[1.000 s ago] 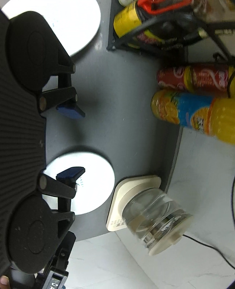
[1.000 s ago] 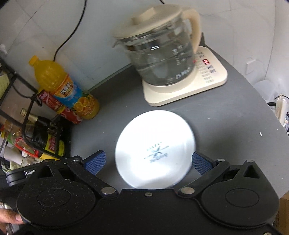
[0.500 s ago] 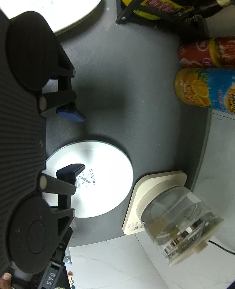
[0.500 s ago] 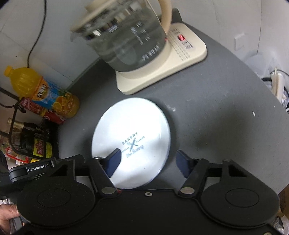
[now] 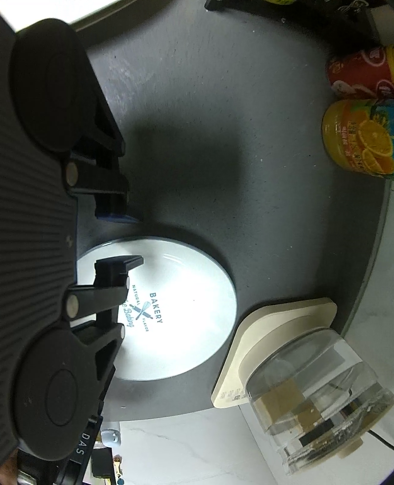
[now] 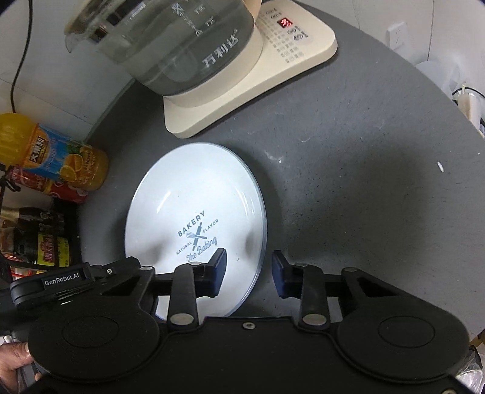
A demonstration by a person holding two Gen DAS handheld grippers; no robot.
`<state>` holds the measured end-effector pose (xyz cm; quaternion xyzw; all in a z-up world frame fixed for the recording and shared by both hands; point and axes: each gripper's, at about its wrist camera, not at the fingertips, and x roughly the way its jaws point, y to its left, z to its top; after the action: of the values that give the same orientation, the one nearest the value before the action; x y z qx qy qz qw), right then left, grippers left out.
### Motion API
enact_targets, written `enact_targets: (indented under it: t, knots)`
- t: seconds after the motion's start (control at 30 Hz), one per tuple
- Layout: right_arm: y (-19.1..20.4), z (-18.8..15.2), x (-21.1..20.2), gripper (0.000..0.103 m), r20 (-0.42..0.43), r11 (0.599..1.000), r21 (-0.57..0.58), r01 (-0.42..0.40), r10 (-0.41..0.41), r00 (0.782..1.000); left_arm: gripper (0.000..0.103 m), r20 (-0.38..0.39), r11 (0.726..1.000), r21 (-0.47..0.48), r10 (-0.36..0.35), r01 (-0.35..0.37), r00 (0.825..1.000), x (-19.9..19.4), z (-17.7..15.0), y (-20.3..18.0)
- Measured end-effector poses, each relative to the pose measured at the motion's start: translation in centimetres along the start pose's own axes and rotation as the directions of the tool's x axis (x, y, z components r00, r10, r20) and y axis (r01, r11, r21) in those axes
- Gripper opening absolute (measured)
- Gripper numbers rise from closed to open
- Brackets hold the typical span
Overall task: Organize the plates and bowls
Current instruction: 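Close the left gripper on the 'BAKERY' plate rim while the right gripper clamps it too, then carry the 'BAKERY' plate with both grippers and lower it onto the plate stack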
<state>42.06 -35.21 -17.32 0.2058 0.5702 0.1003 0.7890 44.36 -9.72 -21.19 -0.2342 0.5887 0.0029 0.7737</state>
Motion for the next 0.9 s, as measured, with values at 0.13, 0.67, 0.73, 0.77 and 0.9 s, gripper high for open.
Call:
enact_targets:
  t: [0.13, 0.67, 0.73, 0.77, 0.9]
  knots:
    - [-0.1, 0.0, 0.7, 0.025, -0.015, 1.000, 0.000, 0.002, -0.002, 1.000, 0.014, -0.009, 1.000, -0.012, -0.011, 0.011, 1.000, 0.6, 0.1, 0.2]
    - [-0.1, -0.2, 1.3, 0.011, -0.013, 0.998, -0.064, -0.026, 0.025, 1.000, 0.008, 0.008, 0.998, -0.033, -0.057, 0.057, 0.998, 1.0, -0.4, 0.9]
    - [0.3, 0.0, 0.5, 0.011, 0.003, 0.996, -0.082, -0.037, 0.038, 0.999, 0.008, 0.029, 0.998, -0.029, -0.060, 0.061, 0.998, 0.3, -0.4, 0.9]
    - [0.5, 0.1, 0.2, 0.011, 0.010, 0.995, -0.089, -0.040, 0.041, 0.999, 0.007, 0.035, 0.998, -0.028, -0.063, 0.064, 0.997, 0.1, -0.4, 0.8]
    - [1.1, 0.5, -1.0, 0.011, 0.028, 0.993, -0.116, -0.035, 0.038, 0.999, 0.007, 0.052, 0.997, -0.025, -0.073, 0.074, 0.996, -1.0, -0.3, 0.5]
